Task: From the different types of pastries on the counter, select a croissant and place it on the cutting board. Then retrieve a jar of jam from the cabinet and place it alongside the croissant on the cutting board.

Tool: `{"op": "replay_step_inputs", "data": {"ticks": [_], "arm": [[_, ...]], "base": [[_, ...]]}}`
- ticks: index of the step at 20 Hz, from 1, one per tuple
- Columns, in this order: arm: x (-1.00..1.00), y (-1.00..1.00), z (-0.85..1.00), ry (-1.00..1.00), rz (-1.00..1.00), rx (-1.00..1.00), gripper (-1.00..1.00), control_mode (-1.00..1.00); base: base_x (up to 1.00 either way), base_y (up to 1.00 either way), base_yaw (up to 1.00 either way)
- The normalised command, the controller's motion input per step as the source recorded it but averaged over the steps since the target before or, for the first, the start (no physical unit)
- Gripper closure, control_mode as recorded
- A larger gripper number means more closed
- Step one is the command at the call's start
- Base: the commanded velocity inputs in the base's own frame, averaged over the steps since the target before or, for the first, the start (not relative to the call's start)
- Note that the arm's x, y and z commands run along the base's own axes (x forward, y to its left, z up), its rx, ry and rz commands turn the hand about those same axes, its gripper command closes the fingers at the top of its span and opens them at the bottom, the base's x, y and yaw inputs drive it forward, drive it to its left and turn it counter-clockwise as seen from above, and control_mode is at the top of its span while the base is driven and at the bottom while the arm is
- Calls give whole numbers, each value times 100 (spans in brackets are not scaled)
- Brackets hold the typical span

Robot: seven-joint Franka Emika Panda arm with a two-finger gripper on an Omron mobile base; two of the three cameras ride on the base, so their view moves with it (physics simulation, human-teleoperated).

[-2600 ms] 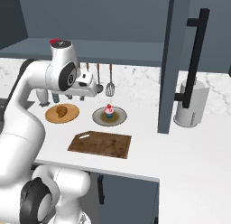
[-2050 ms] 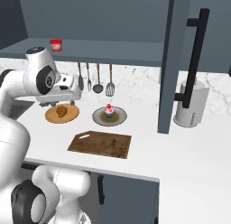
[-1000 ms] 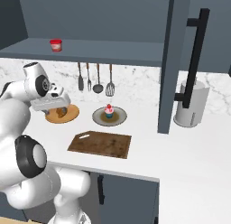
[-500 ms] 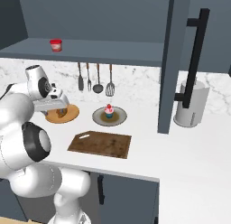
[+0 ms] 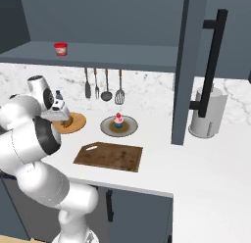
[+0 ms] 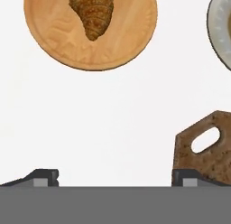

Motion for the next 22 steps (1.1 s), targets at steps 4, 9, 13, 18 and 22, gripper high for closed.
{"op": "replay_step_inputs", "data": {"ticks": [4, 9, 13, 18, 22], "arm": [[58, 19, -8, 4, 0, 0, -100, -100], [56, 10, -15, 7, 0, 0, -100, -100], [52, 11, -27, 7, 0, 0, -100, -100], [41, 13, -37, 2, 0, 0, -100, -100], [36, 11, -33, 0, 0, 0, -100, -100]], "base": [[0, 0, 0], [0, 0, 0], [0, 0, 0], [0, 0, 0], [0, 0, 0]]}}
